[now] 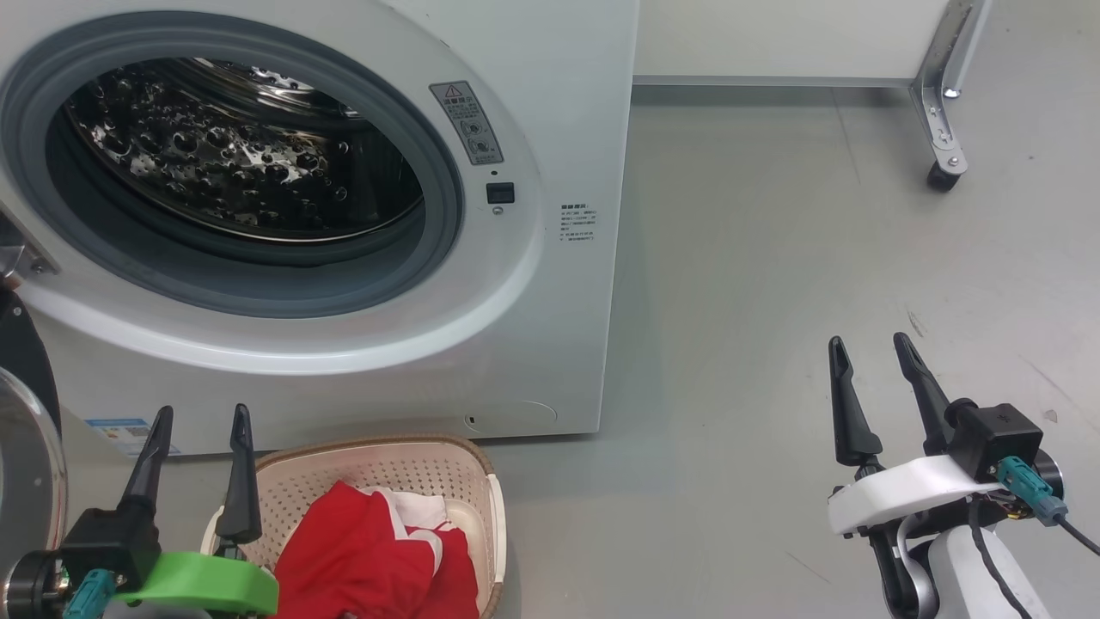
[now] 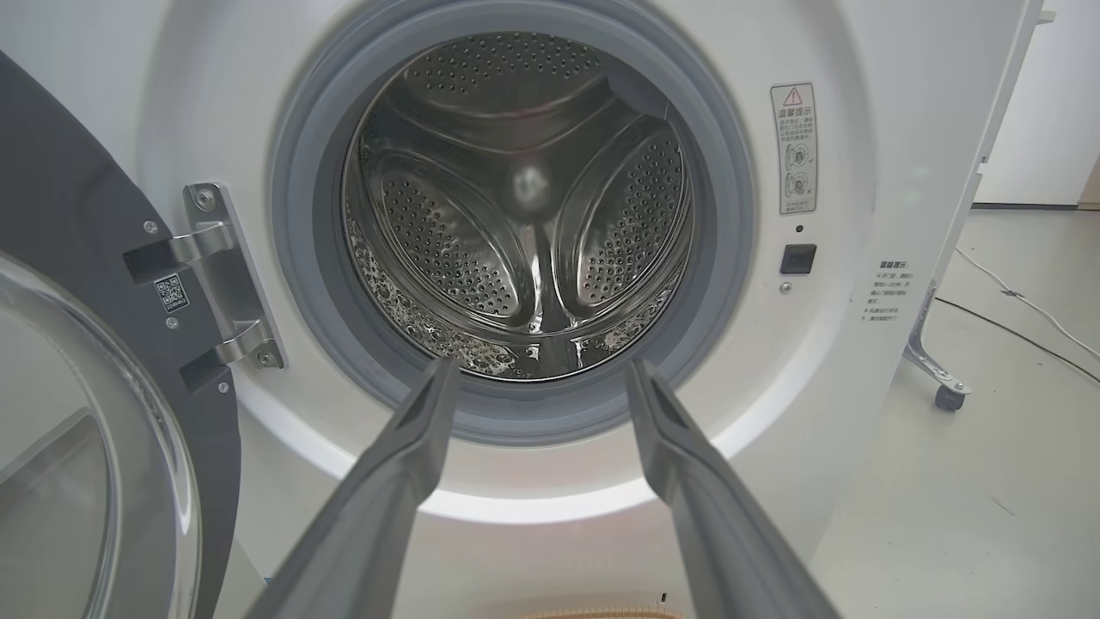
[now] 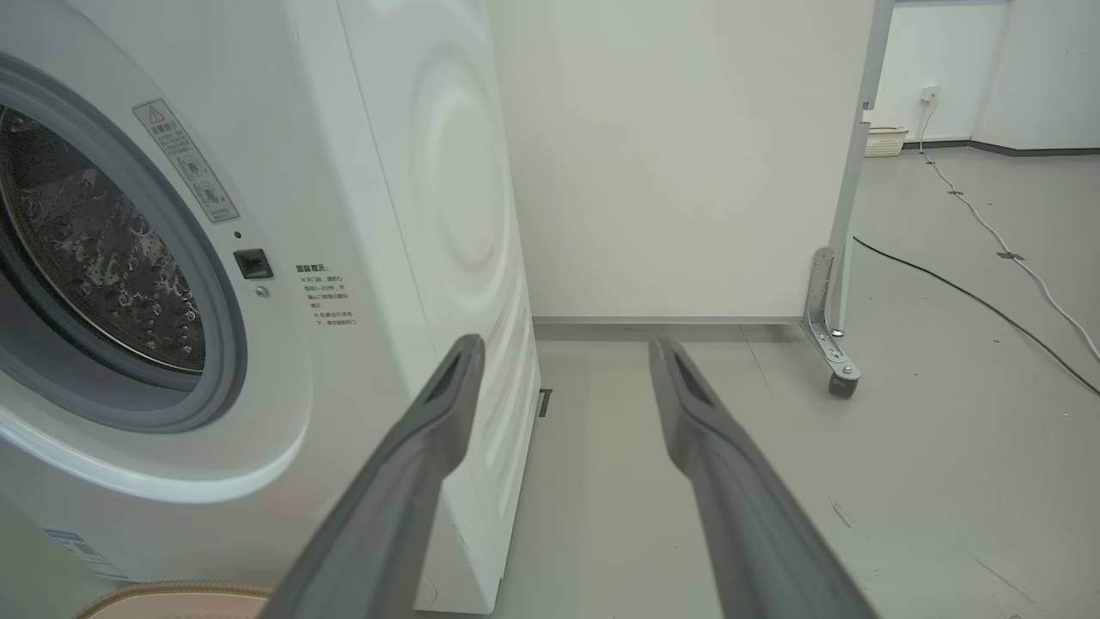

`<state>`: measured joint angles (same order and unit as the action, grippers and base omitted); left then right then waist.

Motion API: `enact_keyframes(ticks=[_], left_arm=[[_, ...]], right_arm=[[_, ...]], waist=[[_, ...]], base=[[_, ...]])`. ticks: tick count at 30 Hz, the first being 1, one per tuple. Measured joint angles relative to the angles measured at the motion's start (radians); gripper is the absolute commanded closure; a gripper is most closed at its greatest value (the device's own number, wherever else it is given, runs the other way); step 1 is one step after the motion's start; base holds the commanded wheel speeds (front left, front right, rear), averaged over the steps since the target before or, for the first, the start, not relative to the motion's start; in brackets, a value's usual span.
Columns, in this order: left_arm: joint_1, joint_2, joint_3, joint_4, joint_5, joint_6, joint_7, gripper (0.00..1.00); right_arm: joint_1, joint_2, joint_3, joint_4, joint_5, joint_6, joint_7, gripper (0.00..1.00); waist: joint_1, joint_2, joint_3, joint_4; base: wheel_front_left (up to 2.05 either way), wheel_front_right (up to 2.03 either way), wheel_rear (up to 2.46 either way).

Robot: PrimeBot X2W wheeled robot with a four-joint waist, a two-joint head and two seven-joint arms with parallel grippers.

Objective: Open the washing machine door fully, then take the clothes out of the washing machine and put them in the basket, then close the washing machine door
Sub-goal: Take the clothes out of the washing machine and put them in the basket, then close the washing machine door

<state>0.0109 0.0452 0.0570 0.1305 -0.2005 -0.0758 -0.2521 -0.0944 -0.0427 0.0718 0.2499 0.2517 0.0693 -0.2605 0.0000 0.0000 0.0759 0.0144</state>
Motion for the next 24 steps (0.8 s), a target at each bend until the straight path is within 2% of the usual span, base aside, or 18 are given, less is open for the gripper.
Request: enact_keyframes(ticks=[12, 24], left_arm=[[0.013, -0.001, -0.003, -0.010, 0.001, 0.001, 0.000, 0.00], [0.014, -0.001, -0.012, -0.011, 0.000, 0.010, 0.000, 0.00]], right_arm=[[0.000, 0.000, -0.001, -0.002, 0.002, 0.000, 0.000, 0.00], [0.000, 0.001, -0.006, -0.003, 0.002, -0.002, 0.000, 0.00]], waist=[[0.0000, 0.0000, 0.002, 0.006], [0.0000, 0.0000, 0.009, 0.012]], base=[[-0.73, 0.73, 0.00], [-1.19, 1.19, 0.00]])
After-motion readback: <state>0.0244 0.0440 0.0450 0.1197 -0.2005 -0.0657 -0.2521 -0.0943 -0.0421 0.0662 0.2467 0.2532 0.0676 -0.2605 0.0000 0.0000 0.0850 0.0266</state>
